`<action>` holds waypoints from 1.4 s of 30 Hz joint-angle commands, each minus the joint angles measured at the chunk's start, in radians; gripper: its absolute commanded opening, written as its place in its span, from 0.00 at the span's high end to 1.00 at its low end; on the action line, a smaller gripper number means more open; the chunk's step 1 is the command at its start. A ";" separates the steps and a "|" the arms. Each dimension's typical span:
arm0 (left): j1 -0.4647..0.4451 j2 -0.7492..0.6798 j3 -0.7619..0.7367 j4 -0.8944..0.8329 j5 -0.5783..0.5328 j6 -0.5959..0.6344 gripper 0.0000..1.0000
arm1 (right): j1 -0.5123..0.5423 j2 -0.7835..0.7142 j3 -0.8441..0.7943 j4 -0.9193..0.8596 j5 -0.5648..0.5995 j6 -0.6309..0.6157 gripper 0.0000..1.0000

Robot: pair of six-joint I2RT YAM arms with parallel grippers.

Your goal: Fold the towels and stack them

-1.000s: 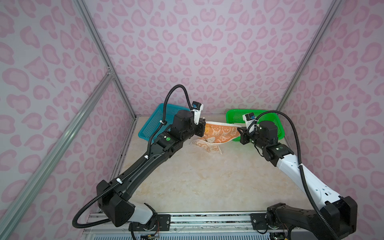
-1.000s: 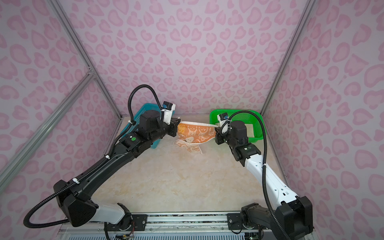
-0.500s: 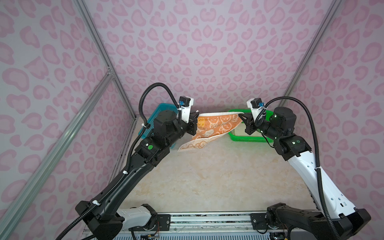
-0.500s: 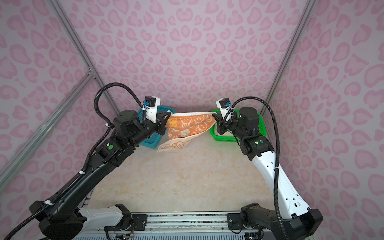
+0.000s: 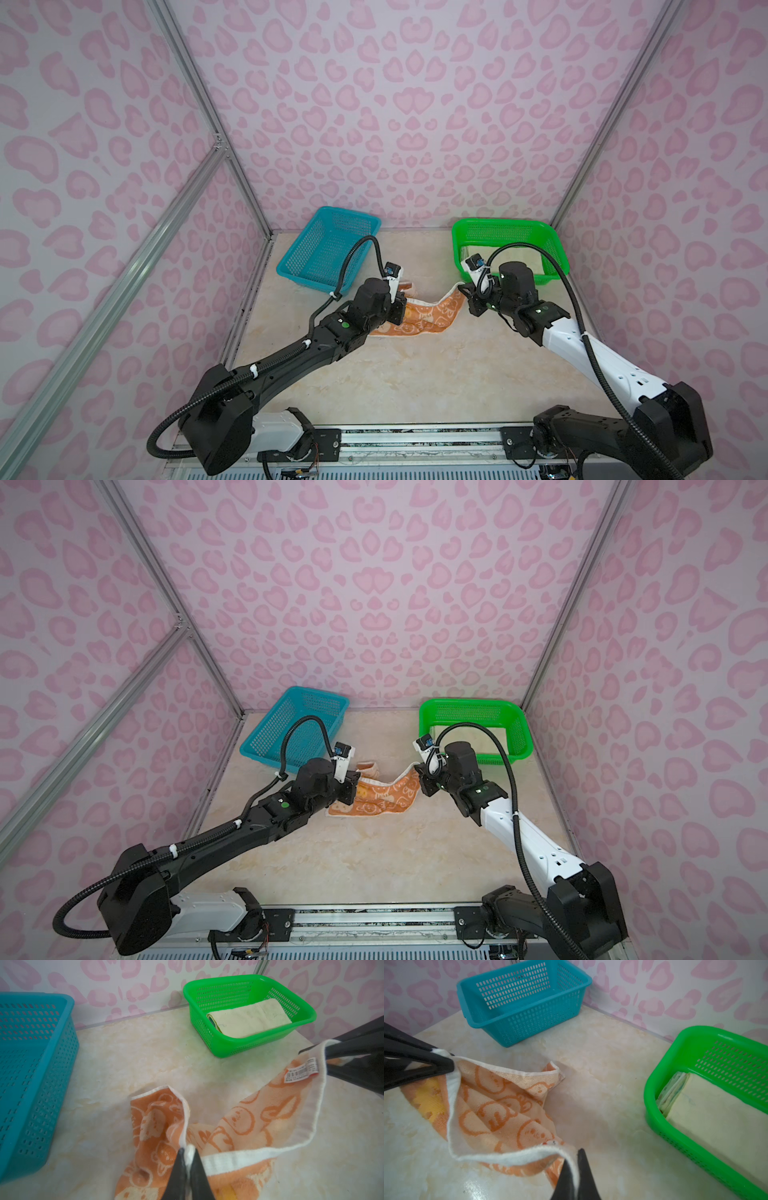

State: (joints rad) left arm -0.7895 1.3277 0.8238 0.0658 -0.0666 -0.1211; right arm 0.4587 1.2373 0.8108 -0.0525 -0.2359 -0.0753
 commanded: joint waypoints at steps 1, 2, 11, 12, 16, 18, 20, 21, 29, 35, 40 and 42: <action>-0.048 0.027 -0.064 0.133 -0.098 -0.024 0.97 | 0.010 0.023 -0.062 0.154 0.082 -0.025 1.00; -0.064 0.037 -0.085 0.143 -0.111 -0.028 0.94 | 0.012 0.034 -0.080 0.179 0.088 -0.041 1.00; -0.135 0.027 -0.124 0.046 -0.160 -0.022 0.35 | 0.029 0.081 -0.130 0.294 0.172 -0.077 1.00; -0.134 0.015 -0.120 0.026 -0.165 -0.014 0.31 | 0.029 0.086 -0.124 0.290 0.172 -0.078 1.00; -0.135 0.004 -0.077 -0.044 -0.129 0.034 0.29 | 0.029 0.113 -0.107 0.288 0.163 -0.082 1.00; -0.135 0.025 -0.047 -0.081 -0.093 0.049 0.29 | 0.030 0.120 -0.105 0.294 0.157 -0.082 1.00; -0.135 0.060 -0.019 -0.096 -0.055 0.072 0.28 | 0.029 0.122 -0.106 0.300 0.151 -0.082 1.00; -0.135 0.085 0.006 -0.100 -0.037 0.086 0.27 | 0.029 0.125 -0.106 0.301 0.147 -0.083 1.00; -0.130 0.347 0.245 -0.143 0.098 0.240 0.19 | 0.026 0.100 -0.105 0.290 0.103 -0.076 1.00; -0.091 0.449 0.319 -0.150 0.215 0.252 0.22 | -0.008 0.037 -0.113 0.283 0.065 -0.054 1.00; -0.085 0.445 0.323 -0.174 0.289 0.229 0.33 | -0.056 0.029 -0.099 0.290 0.042 -0.027 1.00; -0.085 0.438 0.315 -0.174 0.313 0.210 0.39 | -0.063 0.038 -0.082 0.279 0.039 -0.031 1.00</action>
State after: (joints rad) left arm -0.8749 1.7733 1.1366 -0.0933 0.1768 0.1078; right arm 0.4030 1.2663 0.7132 0.2123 -0.1741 -0.1219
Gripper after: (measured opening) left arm 0.626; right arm 0.050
